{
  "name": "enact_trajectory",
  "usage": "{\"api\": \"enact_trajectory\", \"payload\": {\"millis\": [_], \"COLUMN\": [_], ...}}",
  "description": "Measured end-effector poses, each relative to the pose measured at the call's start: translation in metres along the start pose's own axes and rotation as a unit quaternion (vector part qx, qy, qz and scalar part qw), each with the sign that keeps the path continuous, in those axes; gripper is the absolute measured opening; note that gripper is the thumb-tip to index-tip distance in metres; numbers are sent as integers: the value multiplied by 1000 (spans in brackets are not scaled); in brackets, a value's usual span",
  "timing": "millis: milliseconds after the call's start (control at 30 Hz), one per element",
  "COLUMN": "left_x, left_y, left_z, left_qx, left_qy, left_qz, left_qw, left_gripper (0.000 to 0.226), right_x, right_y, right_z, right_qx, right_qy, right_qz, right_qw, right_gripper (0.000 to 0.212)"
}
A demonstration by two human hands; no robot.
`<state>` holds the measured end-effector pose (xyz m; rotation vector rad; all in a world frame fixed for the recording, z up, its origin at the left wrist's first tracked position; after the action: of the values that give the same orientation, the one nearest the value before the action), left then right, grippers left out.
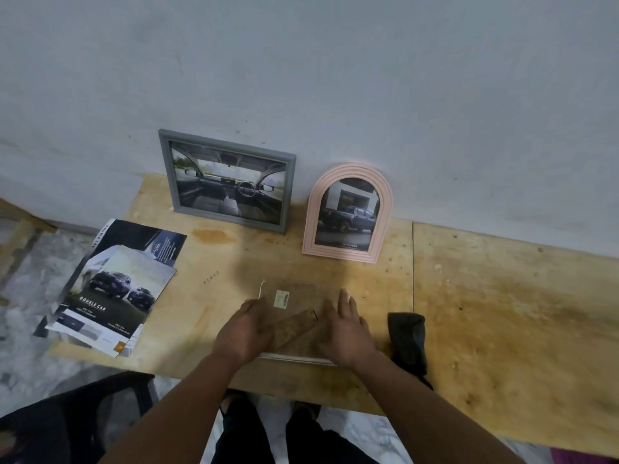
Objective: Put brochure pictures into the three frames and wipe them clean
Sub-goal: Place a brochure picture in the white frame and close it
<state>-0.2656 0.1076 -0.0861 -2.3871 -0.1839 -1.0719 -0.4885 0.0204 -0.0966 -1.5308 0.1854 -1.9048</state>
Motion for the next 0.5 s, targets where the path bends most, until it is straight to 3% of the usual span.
{"api": "enact_trajectory", "payload": {"millis": [133, 300, 367, 500], "left_x": [-2, -9, -10, -4], "left_y": [-4, -2, -1, 4], "left_z": [1, 2, -4, -14], "left_qx": [-22, -77, -104, -133], "left_qy": [3, 152, 221, 298], "left_qz": [3, 77, 106, 137], "left_qw": [1000, 982, 964, 935], "left_gripper": [84, 142, 140, 138], "right_x": [-8, 5, 13, 4], "right_y": [0, -2, 1, 9], "right_z": [-3, -6, 0, 12], "right_qx": [21, 63, 76, 92], "right_qy": [-47, -107, -121, -165], "right_qz": [18, 7, -13, 48], "right_qw": [998, 992, 990, 981], "right_gripper": [103, 101, 103, 143]}}
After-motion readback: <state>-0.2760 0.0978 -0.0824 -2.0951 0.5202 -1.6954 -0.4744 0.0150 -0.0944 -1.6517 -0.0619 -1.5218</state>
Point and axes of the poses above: each hand's wrist, its own y-axis towards the middle knuckle, its own x-axis out of the back of the hand, z = x × y, the point moved 5 cm from there along y, towards the middle knuckle, and after that the axes turned 8 degrees about -z, right-handed, at the moved point
